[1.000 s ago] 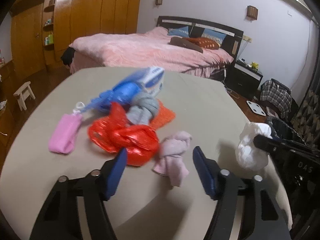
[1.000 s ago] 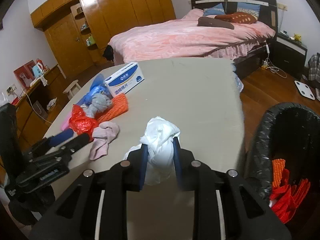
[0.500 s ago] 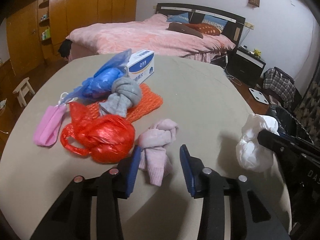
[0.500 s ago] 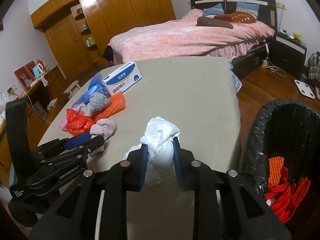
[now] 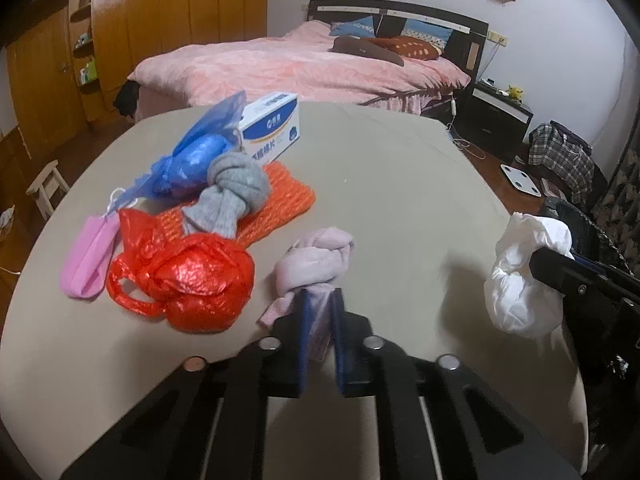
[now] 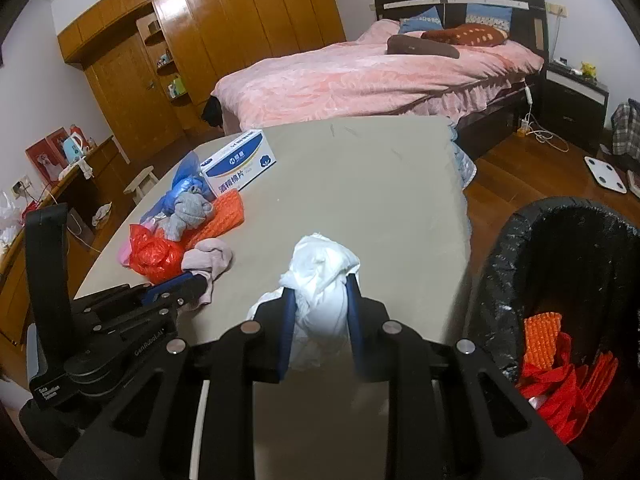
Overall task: Collect trash
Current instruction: 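Carry tissue and pink sock over the bin and open both tools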
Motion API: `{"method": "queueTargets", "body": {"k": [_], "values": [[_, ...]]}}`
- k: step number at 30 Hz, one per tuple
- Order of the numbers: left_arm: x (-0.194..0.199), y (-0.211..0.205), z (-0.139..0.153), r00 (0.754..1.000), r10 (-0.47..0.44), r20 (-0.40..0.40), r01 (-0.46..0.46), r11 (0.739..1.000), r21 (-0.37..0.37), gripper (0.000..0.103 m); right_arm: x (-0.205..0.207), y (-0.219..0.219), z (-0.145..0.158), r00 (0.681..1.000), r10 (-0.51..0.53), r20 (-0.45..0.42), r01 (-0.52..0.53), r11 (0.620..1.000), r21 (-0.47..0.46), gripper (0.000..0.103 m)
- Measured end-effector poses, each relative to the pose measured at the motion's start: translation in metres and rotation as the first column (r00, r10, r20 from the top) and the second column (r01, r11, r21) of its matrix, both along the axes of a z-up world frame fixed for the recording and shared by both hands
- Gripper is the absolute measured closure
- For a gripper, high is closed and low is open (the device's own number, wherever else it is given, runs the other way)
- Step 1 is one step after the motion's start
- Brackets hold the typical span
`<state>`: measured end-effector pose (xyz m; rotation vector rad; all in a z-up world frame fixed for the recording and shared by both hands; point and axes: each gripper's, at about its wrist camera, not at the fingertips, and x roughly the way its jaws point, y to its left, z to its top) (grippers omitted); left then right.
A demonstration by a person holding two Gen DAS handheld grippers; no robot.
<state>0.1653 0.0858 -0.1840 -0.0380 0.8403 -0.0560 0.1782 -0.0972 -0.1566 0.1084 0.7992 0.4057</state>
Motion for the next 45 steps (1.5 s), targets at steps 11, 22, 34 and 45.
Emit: {"method": "queueTargets", "body": {"k": [11,22,34,45], "values": [[-0.013,-0.011,0.045,0.991,-0.047,0.122,0.054,0.997,-0.056,0.099,-0.012,-0.017,0.028,0.998,-0.036,0.057,0.035,0.999,0.021,0.08],[-0.021,-0.046,0.088,0.969,-0.132,0.209,0.151,0.985,-0.079,0.099,-0.032,-0.059,0.061,0.985,-0.115,0.127,0.113,0.993,0.024,0.08],[-0.026,-0.13,0.106,0.915,-0.317,0.25,0.35,0.931,-0.099,0.099,-0.062,-0.143,0.073,0.943,-0.291,0.162,0.295,0.956,0.005,0.08],[-0.023,-0.215,0.106,0.848,-0.467,0.251,0.506,0.854,-0.118,0.099,-0.085,-0.213,0.064,0.887,-0.434,0.157,0.441,0.897,-0.013,0.08]]}}
